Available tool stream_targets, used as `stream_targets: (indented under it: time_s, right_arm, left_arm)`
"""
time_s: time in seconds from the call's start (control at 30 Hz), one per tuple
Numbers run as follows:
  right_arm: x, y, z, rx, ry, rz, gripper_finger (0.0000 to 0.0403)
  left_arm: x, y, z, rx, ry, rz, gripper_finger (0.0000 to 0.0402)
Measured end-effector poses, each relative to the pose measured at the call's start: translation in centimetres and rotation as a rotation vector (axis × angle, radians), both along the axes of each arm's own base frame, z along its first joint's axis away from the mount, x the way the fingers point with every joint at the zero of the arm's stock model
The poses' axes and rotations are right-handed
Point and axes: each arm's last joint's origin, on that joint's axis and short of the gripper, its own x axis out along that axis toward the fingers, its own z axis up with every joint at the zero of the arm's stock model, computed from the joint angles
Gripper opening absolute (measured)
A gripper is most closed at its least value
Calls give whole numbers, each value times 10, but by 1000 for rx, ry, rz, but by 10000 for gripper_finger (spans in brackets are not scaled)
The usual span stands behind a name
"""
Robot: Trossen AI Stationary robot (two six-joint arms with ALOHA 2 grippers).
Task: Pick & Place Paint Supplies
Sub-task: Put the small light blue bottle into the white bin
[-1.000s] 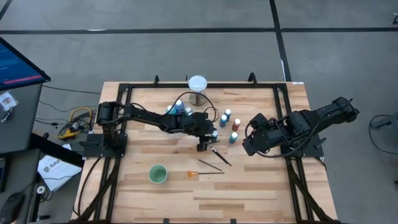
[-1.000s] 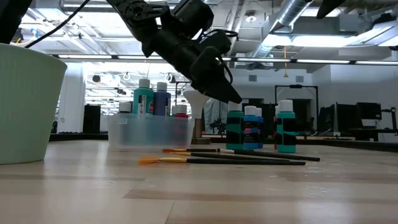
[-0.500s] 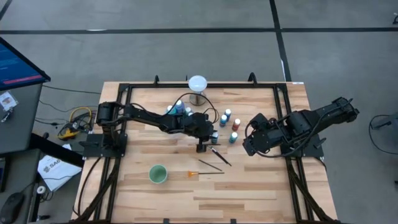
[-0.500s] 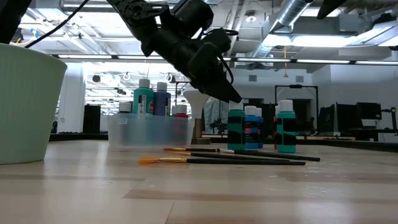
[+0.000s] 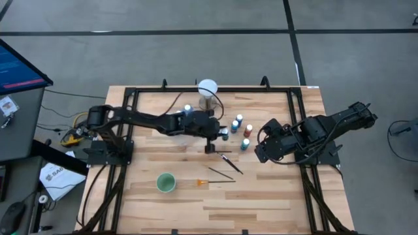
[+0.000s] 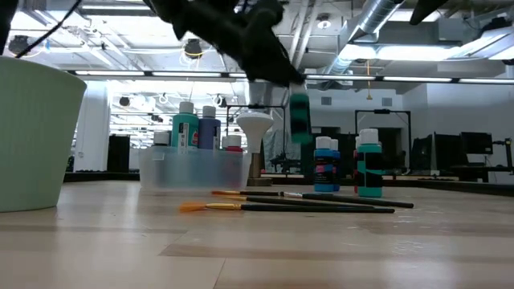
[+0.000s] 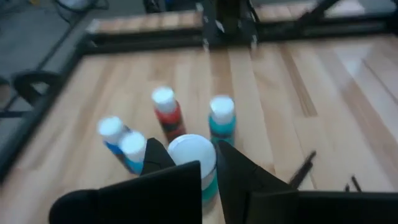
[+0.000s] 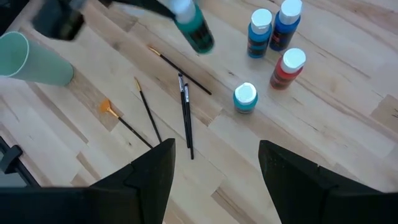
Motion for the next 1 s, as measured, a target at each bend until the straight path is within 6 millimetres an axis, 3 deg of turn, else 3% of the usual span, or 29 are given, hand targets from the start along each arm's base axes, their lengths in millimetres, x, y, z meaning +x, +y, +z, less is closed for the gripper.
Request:
stream_targets:
  time_s: [0.3, 0.57, 0.67, 0.8, 1.0]
  right_arm:
    - [0, -1, 0, -17, -13, -16, 225]
    - [1, -1, 0, -18, -14, -20, 225]
    - [1, -1, 0, -20, -14, -21, 225]
    - [1, -2, 1, -26, -18, -24, 225]
    - [2, -3, 1, -39, -27, -37, 225]
  left_arm:
    - [-40, -3, 56, 3, -66, 135, 0]
    - [-90, -17, 89, -13, -48, 245, 0]
    - [-113, -23, 85, -47, -78, 311, 0]
    - [-141, -31, 61, -66, -142, 446, 0]
    - [-155, -42, 24, -99, -276, 524, 0]
